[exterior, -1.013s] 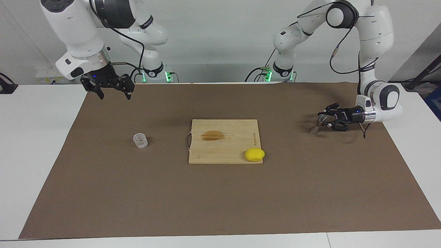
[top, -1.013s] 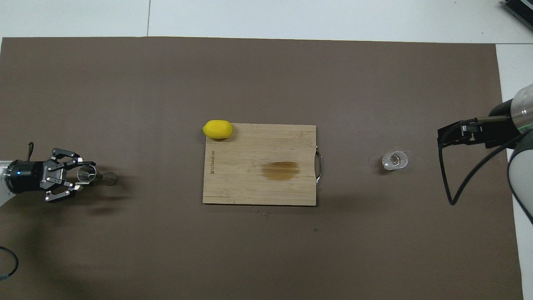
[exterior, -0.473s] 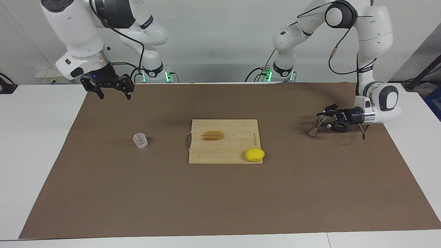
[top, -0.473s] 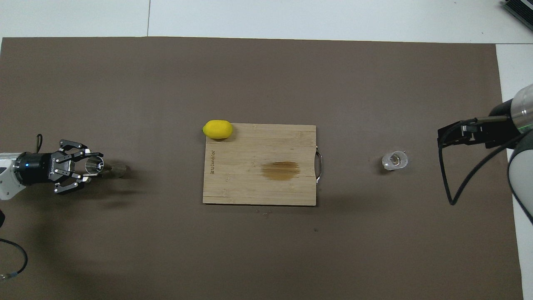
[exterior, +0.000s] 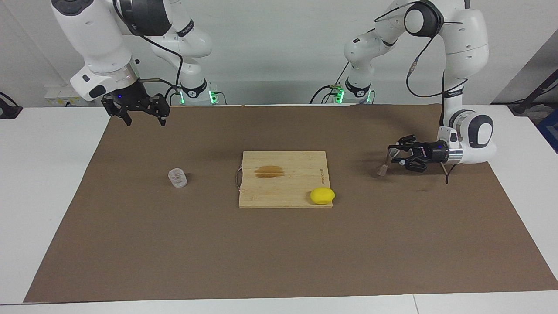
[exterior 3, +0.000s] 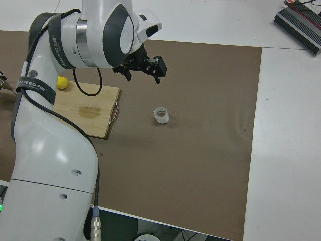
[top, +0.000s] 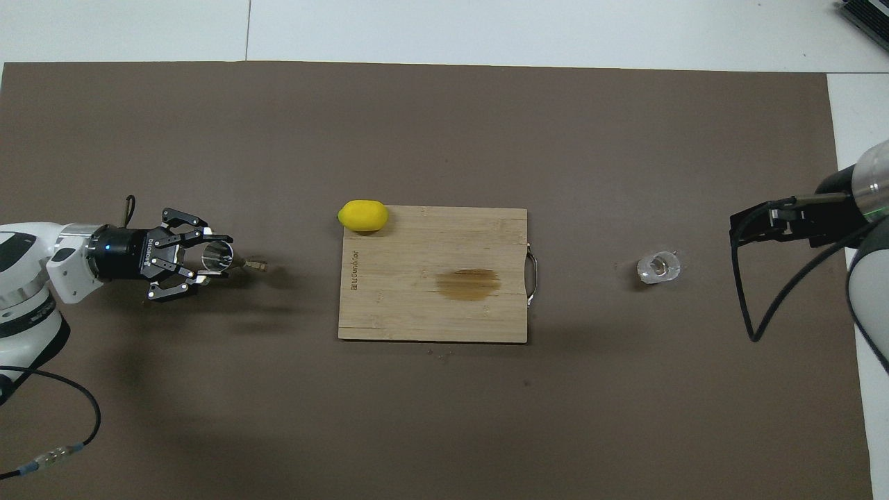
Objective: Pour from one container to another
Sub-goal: 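Grasp the metal cup with the left gripper and carry it over the board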
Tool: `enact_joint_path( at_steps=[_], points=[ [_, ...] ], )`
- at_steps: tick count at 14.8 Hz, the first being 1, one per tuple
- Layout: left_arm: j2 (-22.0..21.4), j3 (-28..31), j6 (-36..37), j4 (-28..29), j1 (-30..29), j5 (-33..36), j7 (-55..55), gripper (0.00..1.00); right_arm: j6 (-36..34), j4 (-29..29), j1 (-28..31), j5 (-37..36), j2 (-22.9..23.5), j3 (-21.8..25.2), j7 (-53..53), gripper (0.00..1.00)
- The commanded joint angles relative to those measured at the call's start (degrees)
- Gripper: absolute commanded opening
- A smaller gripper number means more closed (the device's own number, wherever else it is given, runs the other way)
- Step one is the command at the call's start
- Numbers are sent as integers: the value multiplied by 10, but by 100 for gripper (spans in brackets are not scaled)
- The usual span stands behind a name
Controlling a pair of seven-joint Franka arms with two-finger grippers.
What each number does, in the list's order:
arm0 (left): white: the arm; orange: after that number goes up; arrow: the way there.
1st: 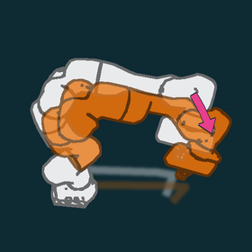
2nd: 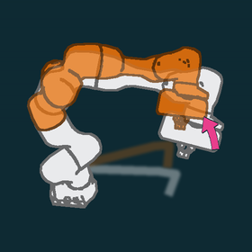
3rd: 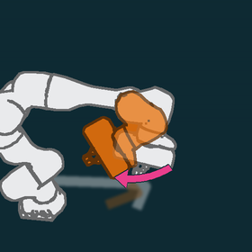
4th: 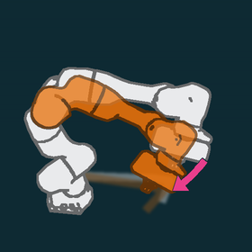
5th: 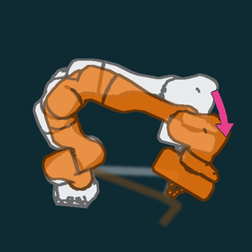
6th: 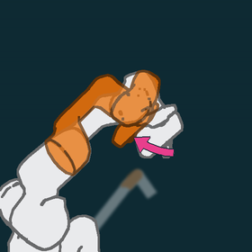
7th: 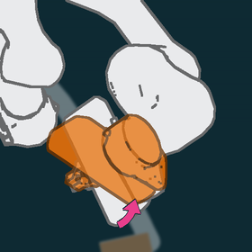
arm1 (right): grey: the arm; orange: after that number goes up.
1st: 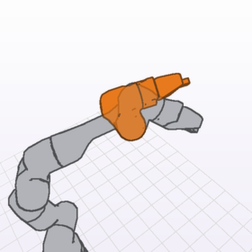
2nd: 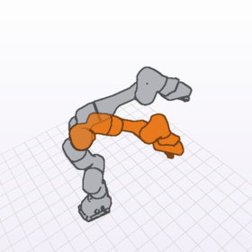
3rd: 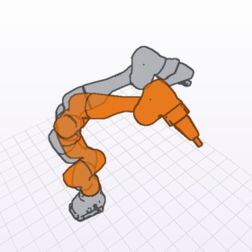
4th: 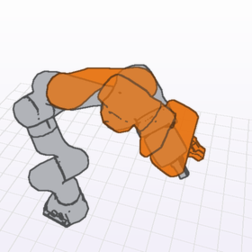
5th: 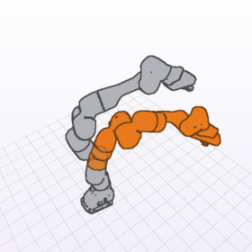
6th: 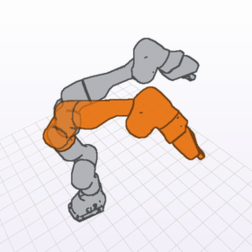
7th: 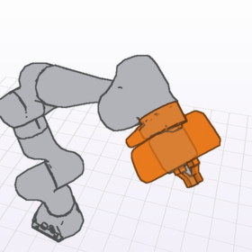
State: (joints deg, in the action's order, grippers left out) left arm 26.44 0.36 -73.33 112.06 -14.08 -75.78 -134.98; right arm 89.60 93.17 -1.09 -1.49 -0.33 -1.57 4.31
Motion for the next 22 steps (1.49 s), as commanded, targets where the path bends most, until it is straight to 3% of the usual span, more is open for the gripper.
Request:
enact_joint_path(
  at_steps=[1,5,13,17,22],
  points=[
    [-24,10,-15,23,42,-34,9,36,4,13,7,10,-13,-2,-10,100],
    [-38,10,-47,46,83,-74,10,36,1,12,7,10,-13,-2,-13,100],
    [-113,10,-156,144,189,-195,16,39,3,13,8,10,-13,-1,2,100],
    [-116,10,-226,163,280,-308,-2,44,9,14,8,10,-12,-1,130,100],
    [-110,11,-329,164,391,-438,-72,42,25,17,34,41,3,-1,327,100]
  ],
)
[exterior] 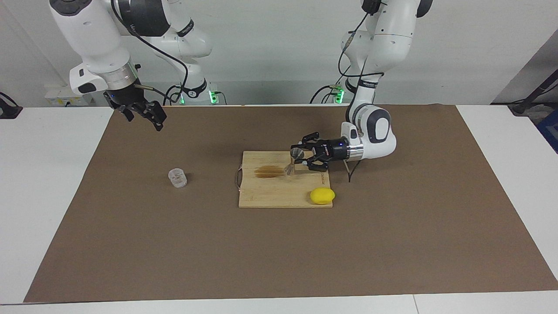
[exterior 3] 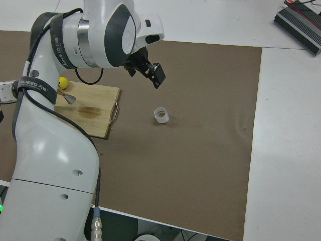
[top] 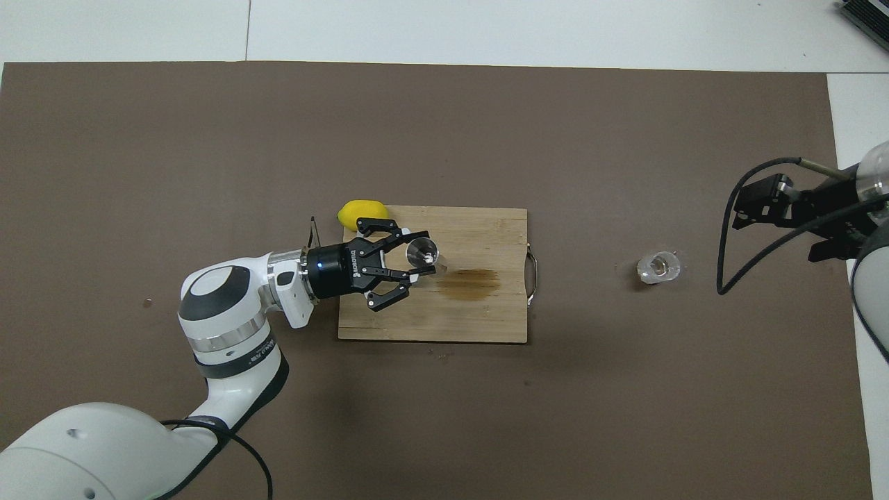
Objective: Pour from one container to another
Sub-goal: 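Set the metal cup on the board while the right gripper reaches the glass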
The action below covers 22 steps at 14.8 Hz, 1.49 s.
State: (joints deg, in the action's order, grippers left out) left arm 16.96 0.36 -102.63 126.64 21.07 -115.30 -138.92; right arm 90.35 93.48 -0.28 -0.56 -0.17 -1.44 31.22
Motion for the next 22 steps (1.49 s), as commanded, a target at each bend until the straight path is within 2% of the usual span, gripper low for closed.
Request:
enact_joint_path(
  at_steps=[1,3,6,7,10,12,13,14,15,17,19,22],
  points=[
    [-14,11,-53,18,58,-65,-54,42,25,17,40,48,4,-2,80,100],
    [-12,11,-84,19,96,-108,-99,42,47,34,58,68,12,-2,129,100],
    [-12,13,-104,31,114,-122,-120,42,97,74,71,107,19,-2,225,99],
    [-12,13,-107,33,114,-122,-122,42,111,90,78,116,23,-2,239,99],
    [-12,12,-114,37,115,-122,-147,43,123,100,117,177,74,-2,246,99],
    [-12,12,-116,38,115,-122,-147,45,169,142,130,194,81,-2,245,99],
    [-12,12,-117,39,115,-122,-147,56,194,171,142,219,81,-2,245,99],
    [-13,12,-121,42,115,-122,-147,94,218,198,149,258,83,-2,242,99],
    [-13,12,-124,43,115,-122,-147,100,244,222,150,280,85,-2,240,99],
    [-15,12,-116,44,114,-122,-144,100,259,232,151,303,105,-2,239,99],
    [-26,14,-65,69,102,-121,-141,100,266,234,157,327,118,-2,240,99],
    [-62,16,-44,120,82,-114,-135,100,283,250,159,365,136,-2,242,99]
  ],
)
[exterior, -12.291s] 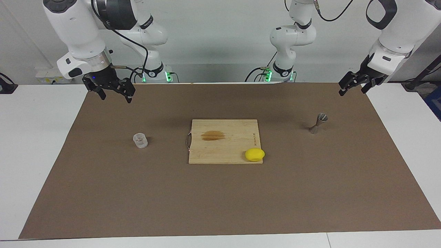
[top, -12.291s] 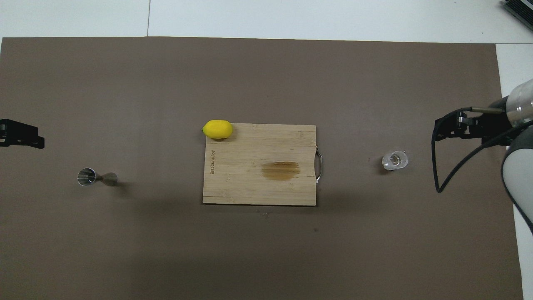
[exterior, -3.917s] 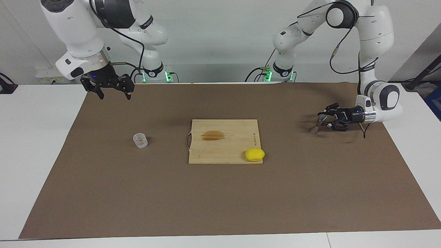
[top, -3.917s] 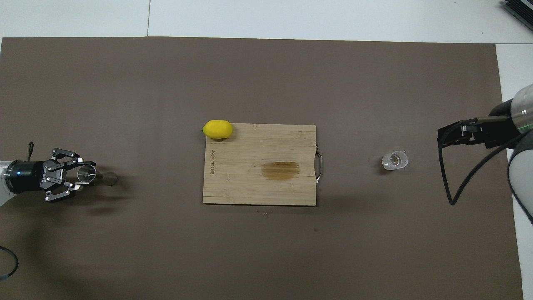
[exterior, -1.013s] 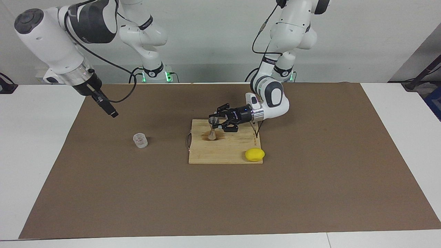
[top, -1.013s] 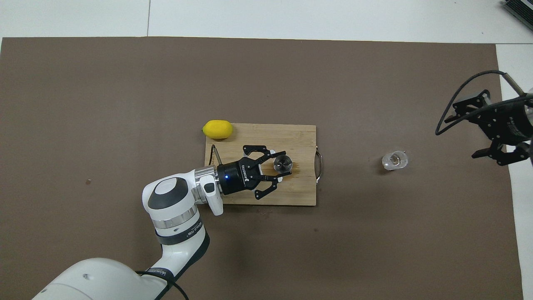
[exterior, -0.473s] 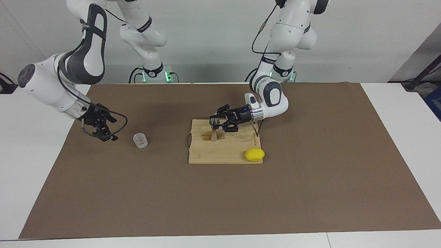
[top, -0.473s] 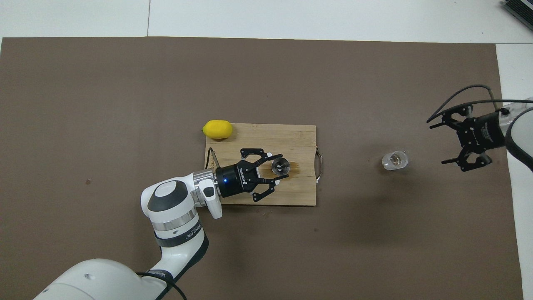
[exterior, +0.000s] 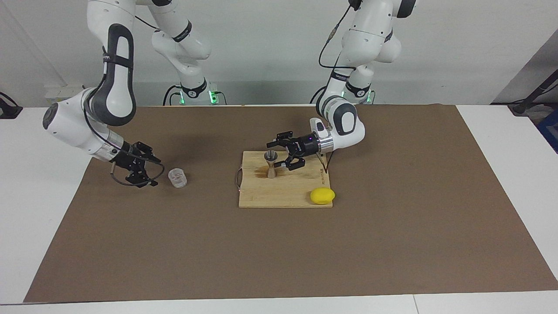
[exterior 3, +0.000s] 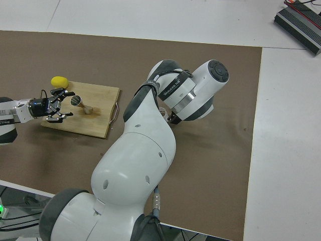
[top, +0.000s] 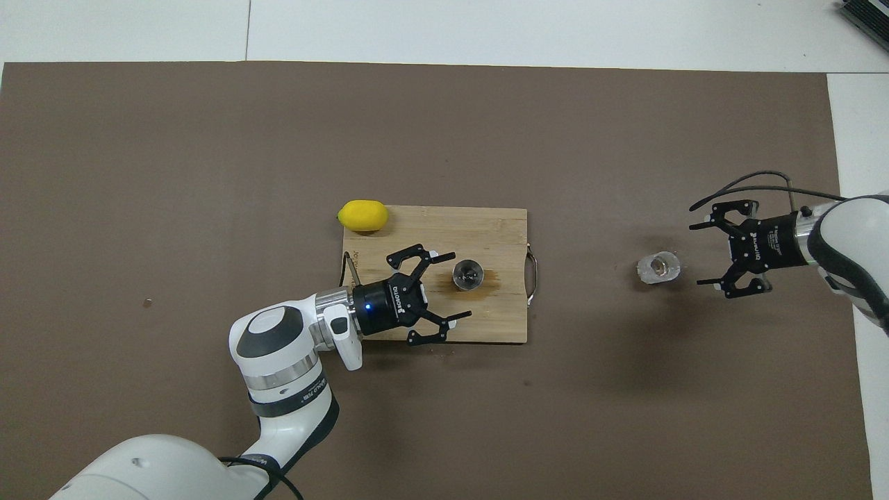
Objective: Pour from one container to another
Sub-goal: 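Set the metal cup on the board while the right gripper reaches the glass, then withdraw the left gripper while the right gripper grasps the clear glass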
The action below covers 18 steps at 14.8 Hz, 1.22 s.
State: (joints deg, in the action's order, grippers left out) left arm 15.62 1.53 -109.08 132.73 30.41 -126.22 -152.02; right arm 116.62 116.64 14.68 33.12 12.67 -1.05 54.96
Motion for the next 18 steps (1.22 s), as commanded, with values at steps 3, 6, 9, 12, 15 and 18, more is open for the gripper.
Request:
enact_joint_path(
  at_steps=[3,6,9,12,15,18],
  points=[
    [-65,5,38,87,-49,42,4,100,26,37,14,56,13,-6,-4,100],
    [-65,5,59,81,-122,163,27,100,51,68,7,93,10,-7,-23,99],
    [-64,7,112,64,-205,286,61,100,70,89,3,111,5,-7,-35,99],
    [-58,7,163,27,-299,428,104,100,80,96,-4,134,3,-8,-36,98],
    [-42,7,198,-30,-370,559,145,100,90,107,-14,146,0,-8,-49,97],
    [-23,7,229,-102,-438,687,176,100,91,112,-14,158,-1,-8,-50,92]
  ],
)
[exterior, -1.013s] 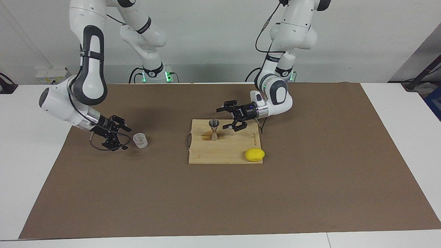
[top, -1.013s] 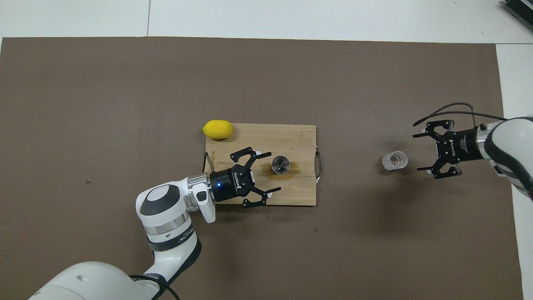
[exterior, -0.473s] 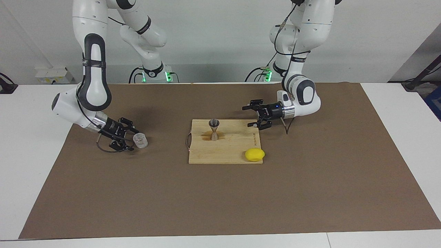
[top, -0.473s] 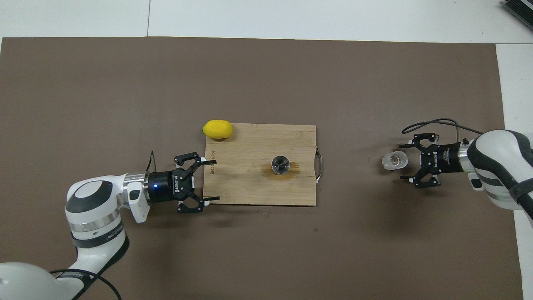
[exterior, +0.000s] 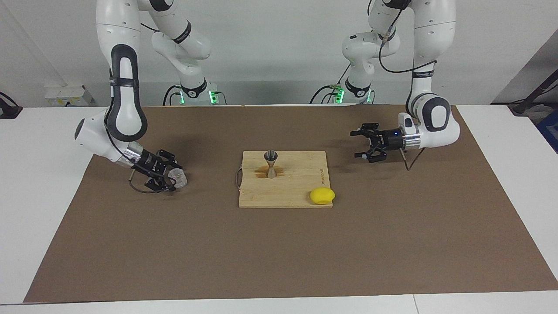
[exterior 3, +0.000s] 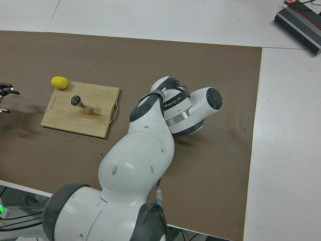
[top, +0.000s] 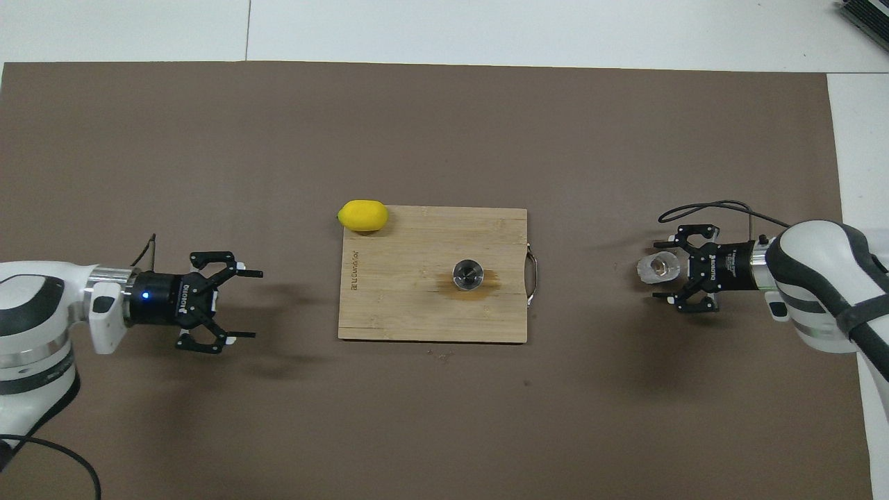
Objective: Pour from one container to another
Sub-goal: 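Lift the clear glass with the right gripper and carry it over the metal cup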
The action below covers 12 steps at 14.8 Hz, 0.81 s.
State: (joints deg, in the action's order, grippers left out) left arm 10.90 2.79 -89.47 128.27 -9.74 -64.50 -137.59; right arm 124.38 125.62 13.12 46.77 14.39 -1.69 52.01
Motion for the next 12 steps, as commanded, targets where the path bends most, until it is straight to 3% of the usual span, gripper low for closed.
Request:
enact_joint_path(
  at_steps=[1,2,5,6,12],
  points=[
    [31,-6,46,-81,-57,106,54,100,12,23,2,24,-18,-2,-21,85],
    [32,-6,50,-106,-72,146,68,100,10,22,2,24,-18,-2,-21,74],
    [40,-6,51,-175,-91,240,83,100,0,16,2,25,-18,-2,-16,21],
    [39,-6,51,-192,-93,275,99,100,-2,13,1,25,-23,-3,-14,12],
    [10,-5,47,-296,-95,405,239,100,7,2,-69,24,-67,-4,69,8]
  ],
)
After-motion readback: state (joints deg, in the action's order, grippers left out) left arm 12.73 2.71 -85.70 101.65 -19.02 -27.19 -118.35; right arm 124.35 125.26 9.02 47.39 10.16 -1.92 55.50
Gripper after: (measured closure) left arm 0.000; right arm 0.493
